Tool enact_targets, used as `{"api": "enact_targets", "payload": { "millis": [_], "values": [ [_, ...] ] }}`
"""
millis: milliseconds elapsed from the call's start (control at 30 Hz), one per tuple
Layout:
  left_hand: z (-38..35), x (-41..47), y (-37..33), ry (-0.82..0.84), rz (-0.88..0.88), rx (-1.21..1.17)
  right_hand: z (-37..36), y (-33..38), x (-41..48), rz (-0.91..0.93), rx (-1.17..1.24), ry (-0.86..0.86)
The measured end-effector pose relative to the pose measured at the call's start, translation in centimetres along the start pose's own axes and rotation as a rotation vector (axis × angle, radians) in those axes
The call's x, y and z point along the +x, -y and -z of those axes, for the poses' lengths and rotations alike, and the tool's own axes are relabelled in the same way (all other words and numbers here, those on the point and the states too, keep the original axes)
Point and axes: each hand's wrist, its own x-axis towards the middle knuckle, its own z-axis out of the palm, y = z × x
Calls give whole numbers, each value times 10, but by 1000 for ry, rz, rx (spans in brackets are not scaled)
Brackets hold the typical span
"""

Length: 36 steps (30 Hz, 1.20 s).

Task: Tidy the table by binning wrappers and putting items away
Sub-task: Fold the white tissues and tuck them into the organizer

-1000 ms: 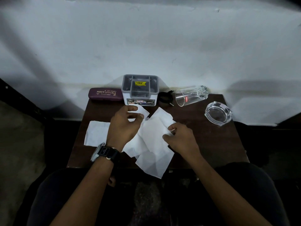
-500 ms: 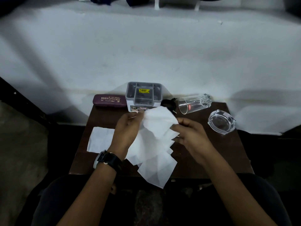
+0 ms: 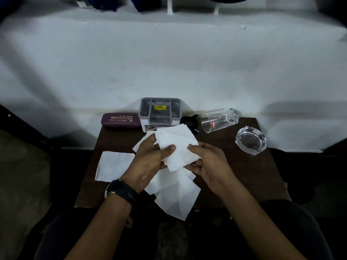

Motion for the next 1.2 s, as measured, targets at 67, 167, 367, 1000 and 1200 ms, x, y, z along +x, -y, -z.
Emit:
{"api": "enact_targets", "payload": {
  "millis": [67,167,367,1000,1200],
  "values": [
    [-1,-1,1,57,8,36,2,1,0,5,-38,-43],
    [1,1,3,63,45,71,4,3,2,13,-153,-92],
    [7,1,3,166,114,169,9,3,7,95,-259,-105],
    [5,4,5,-11,-1,143,15,3,8,228,-408,133],
    [11,1,-2,23,63,229,17,8,9,200,-321,146]
  ]
}}
